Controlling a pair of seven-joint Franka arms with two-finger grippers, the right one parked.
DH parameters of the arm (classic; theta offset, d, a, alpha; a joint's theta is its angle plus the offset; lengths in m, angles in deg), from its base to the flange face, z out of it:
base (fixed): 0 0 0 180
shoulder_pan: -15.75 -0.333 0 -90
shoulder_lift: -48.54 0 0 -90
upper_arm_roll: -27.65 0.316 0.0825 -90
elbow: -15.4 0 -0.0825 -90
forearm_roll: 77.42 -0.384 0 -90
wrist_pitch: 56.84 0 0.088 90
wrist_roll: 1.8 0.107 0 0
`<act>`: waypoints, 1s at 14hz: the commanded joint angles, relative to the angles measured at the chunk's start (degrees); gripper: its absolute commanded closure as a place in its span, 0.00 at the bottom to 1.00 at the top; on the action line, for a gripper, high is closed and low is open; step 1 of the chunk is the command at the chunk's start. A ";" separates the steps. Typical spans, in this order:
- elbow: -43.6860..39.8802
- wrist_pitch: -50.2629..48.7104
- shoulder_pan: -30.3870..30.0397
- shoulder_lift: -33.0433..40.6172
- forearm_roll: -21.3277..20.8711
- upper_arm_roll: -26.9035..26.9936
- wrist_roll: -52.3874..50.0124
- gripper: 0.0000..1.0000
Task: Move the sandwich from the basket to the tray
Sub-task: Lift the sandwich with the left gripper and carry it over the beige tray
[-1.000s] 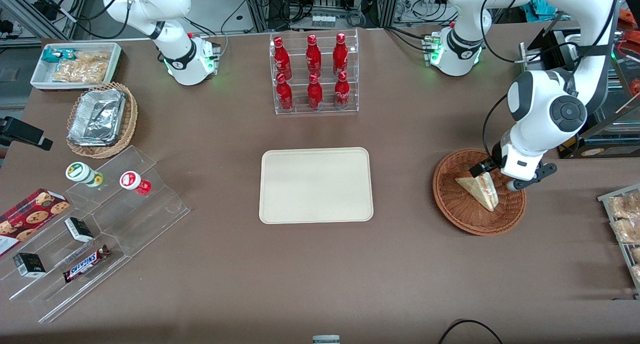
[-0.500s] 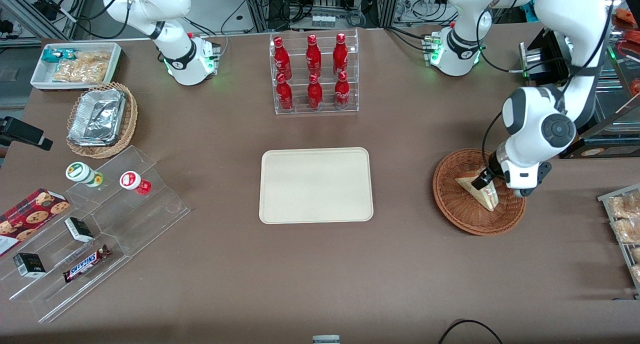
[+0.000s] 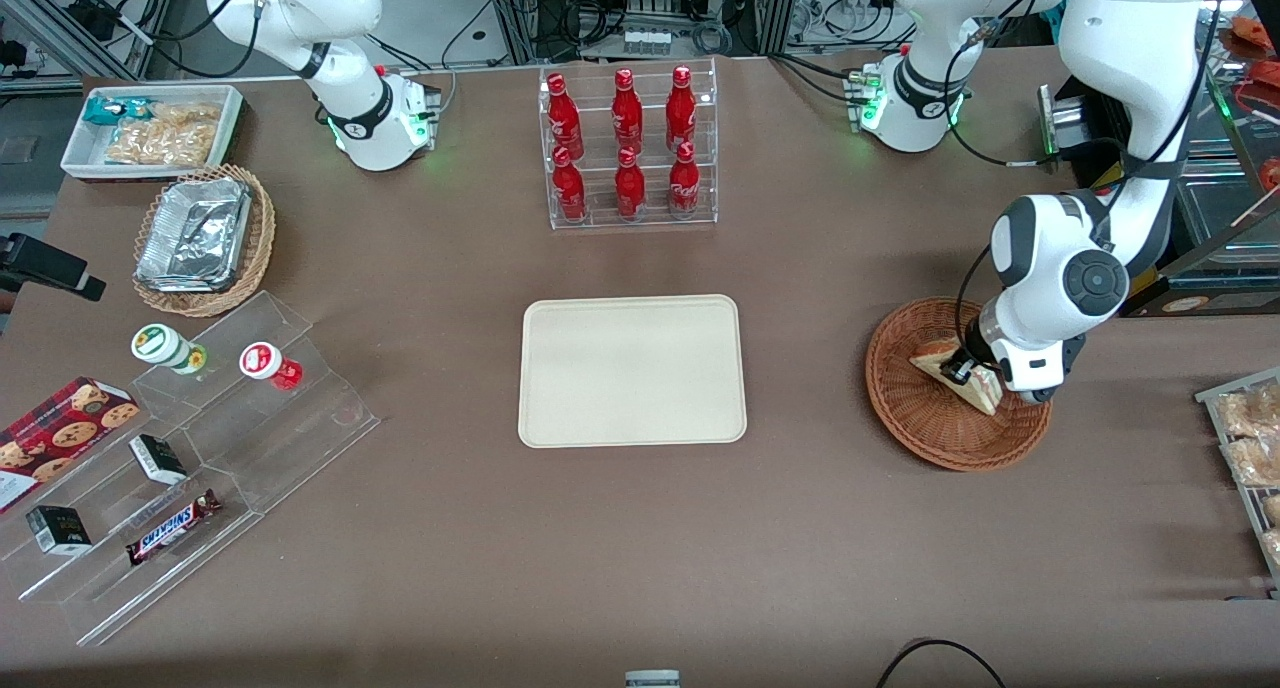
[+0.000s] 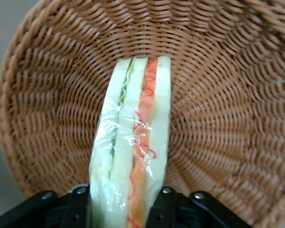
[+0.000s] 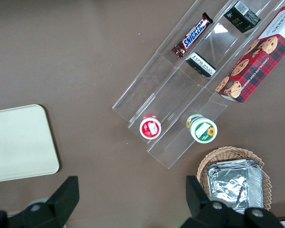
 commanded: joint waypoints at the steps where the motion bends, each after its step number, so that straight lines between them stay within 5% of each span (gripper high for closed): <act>1: -9.73 -15.23 4.27 2.78 -0.30 -0.04 -0.76 0.92; 6: -25.22 -25.48 16.74 -6.60 0.05 -0.12 11.01 0.90; 14: -44.82 -22.06 35.55 -25.77 3.66 -0.56 2.96 0.94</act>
